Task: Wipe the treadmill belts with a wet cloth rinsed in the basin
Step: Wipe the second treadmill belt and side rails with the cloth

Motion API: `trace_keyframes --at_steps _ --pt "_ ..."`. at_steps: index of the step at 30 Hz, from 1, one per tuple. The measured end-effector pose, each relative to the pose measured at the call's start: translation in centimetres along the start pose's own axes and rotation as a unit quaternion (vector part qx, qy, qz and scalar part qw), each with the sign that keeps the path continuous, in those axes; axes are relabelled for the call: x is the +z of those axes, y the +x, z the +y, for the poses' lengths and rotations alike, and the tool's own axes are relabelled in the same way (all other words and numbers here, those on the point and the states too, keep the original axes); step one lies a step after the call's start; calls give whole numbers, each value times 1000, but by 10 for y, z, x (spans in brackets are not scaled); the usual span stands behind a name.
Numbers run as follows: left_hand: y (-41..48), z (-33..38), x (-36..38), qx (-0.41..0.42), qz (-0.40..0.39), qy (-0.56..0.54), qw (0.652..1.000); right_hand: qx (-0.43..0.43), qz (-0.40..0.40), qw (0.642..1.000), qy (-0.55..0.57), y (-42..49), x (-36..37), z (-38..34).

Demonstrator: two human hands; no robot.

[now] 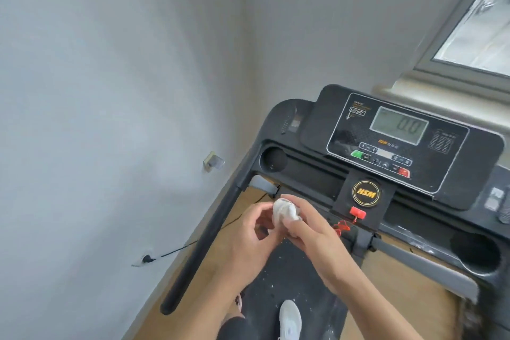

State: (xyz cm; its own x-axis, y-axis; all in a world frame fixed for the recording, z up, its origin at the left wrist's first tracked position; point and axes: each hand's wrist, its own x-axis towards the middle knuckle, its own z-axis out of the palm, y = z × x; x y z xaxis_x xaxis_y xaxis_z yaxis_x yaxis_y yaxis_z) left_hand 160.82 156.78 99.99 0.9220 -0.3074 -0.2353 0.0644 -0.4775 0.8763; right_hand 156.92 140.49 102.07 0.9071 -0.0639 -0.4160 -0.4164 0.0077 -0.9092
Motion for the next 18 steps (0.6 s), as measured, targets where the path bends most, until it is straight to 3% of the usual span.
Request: trace_keyframes --at_steps 4,9,14,18 --pt "56 11 -22 27 -54 -17 998 -11 93 995 25 11 -1 -32" --pt "96 45 -35 62 -113 -103 986 -8 197 979 -47 22 -12 -51" --pt "110 75 -34 107 -197 -23 974 -17 318 939 -130 10 -35 -51" --pt "114 85 -29 141 -227 47 963 -15 336 935 -110 -18 -56 -42"
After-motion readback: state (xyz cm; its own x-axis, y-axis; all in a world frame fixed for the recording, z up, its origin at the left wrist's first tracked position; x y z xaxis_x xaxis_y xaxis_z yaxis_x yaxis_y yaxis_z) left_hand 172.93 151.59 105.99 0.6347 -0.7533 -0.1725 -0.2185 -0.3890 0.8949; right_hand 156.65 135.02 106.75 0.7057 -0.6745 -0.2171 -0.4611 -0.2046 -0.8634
